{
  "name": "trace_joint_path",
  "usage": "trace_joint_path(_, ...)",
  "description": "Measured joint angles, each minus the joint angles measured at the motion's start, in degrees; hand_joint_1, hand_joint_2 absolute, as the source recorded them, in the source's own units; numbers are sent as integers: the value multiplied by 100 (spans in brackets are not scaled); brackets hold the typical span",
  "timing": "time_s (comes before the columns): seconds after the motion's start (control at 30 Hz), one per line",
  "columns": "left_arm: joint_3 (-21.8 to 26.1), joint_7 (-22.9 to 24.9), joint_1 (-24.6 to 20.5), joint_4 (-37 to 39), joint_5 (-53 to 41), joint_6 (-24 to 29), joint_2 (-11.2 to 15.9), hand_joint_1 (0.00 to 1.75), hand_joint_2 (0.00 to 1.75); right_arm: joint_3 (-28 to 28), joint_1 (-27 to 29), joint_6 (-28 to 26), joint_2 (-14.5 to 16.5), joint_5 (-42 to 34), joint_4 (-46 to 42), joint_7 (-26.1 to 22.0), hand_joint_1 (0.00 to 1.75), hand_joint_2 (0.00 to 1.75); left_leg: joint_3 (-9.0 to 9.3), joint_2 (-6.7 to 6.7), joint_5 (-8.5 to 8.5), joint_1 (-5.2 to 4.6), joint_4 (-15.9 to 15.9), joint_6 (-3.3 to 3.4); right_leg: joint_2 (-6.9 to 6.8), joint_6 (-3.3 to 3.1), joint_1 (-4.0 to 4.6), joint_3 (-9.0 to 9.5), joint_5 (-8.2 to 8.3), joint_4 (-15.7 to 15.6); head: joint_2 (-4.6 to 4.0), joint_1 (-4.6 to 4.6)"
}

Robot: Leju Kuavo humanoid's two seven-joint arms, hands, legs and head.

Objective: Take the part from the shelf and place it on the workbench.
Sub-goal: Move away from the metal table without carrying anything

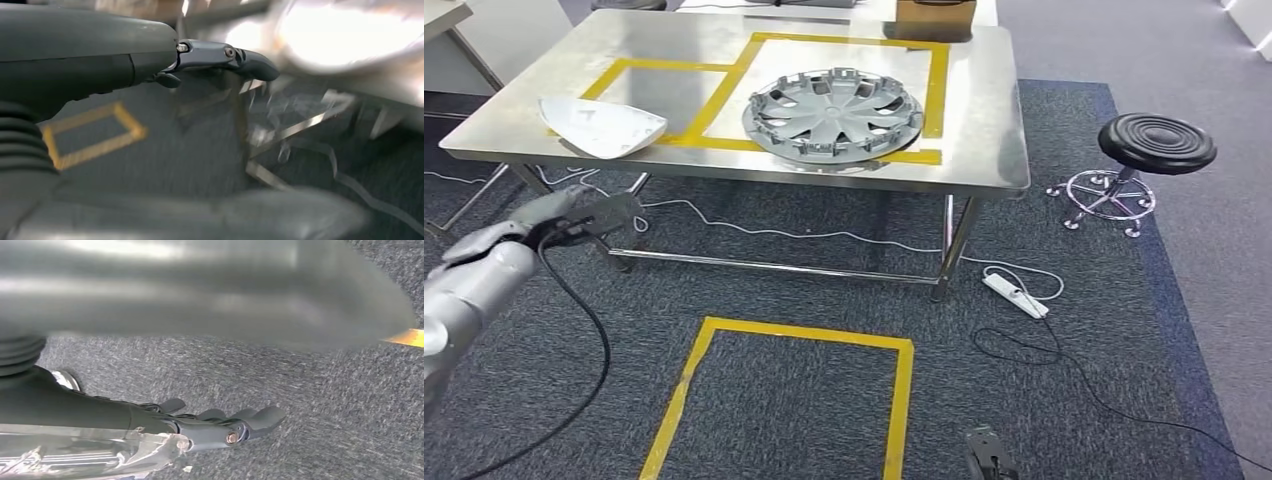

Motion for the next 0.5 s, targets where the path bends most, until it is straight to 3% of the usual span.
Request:
trace_joint_path(0.07, 261, -44, 508, 2, 202, 71, -14, 0, 175, 3, 43, -8, -1, 16, 0, 5, 0, 175, -9, -2, -4, -5, -51, 53, 6, -51, 1, -11, 17, -29, 1, 7)
trace_joint_path(0.17, 588, -133, 1179, 5, 480, 202, -66, 0, 175, 21, 92, -22, -1, 22, 0, 22, 0, 175, -24, -5, 23, -22, -59, 100, 2, -233, 1, -4, 63, -79, 0, 37)
trace_joint_path(0.2, 711, -141, 1447, 7, 595, 242, -101, 0, 175, 32, 104, -30, -1, 21, 0, 28, 0, 175, -23, -3, 27, -34, -59, 113, 6, -234, -6, 6, 90, -92, -1, 37)
trace_joint_path(0.37, 1243, -32, 2903, 52, 914, 370, -446, 0, 175, 52, 208, -51, -5, 15, 0, 62, 0, 175, -47, 10, 36, -66, -51, 166, 21, -101, -35, 11, 162, -147, 1, 36)
trace_joint_path(0.43, 1352, 5, 3252, 77, 933, 374, -551, 0, 175, 54, 214, -42, -6, 12, 0, 62, 0, 175, -70, 8, 38, -66, -48, 173, 16, -20, -38, 1, 173, -166, 1, 36)
trace_joint_path(0.5, 1438, 83, 3437, 93, 986, 330, -603, 0, 175, 56, 215, -32, -6, -3, 0, 61, 0, 87, -94, 6, 40, -66, -46, 182, 7, 86, -46, -8, 178, -182, 1, 35)
